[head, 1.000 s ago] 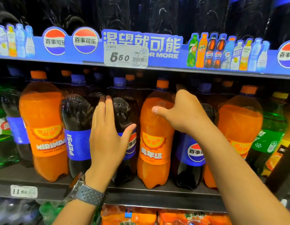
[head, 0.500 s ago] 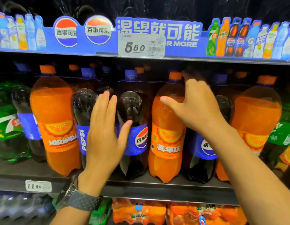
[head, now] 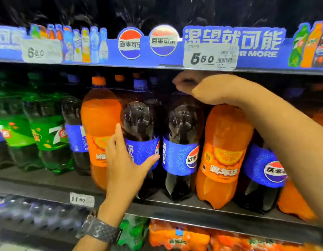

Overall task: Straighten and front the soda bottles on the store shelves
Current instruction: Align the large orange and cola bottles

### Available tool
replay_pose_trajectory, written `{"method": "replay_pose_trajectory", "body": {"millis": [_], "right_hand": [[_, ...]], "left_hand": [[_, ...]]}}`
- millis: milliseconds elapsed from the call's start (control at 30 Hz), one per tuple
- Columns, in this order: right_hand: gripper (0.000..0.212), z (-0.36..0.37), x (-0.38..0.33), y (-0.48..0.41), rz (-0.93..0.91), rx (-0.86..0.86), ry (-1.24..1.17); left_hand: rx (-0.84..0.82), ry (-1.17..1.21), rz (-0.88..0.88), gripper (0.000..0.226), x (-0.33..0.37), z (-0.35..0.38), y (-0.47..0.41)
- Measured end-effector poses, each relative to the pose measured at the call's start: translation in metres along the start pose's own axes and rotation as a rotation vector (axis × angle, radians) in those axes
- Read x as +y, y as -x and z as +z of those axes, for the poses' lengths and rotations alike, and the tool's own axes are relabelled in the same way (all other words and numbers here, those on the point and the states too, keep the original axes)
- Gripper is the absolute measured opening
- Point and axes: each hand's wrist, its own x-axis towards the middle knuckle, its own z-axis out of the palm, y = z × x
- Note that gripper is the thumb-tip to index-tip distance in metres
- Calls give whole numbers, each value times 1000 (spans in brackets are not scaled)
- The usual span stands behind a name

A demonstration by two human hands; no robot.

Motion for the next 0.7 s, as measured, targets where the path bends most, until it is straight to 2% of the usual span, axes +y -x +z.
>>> {"method": "replay_pose_trajectory", "body": {"millis": [67,133,200,333,500,600,700], "right_hand": [[32,5,5,-5,-6,37,-28],[31,8,11,-6,11,46,-172],[28,8,14,-5,-6,17,-245],[27,4,12,-6,-20,30,-180],[35,9,17,-13,4,94,-124],[41,11,18,-14,4,127,-125],[43,13,20,-15,-12,120,-174]], "left_hand": [[-11,-33,-55,133,-2,12,9],[22,-86,-116,137,-8,21,15],[57,-88,-162,134,-14,28,18],[93,-9,-153,115,-20,31,25],[156,62,-145,97,-20,36,34],[182,64,-163,96,-15,40,40],[203,-76,-174,108,-8,46,46]]}}
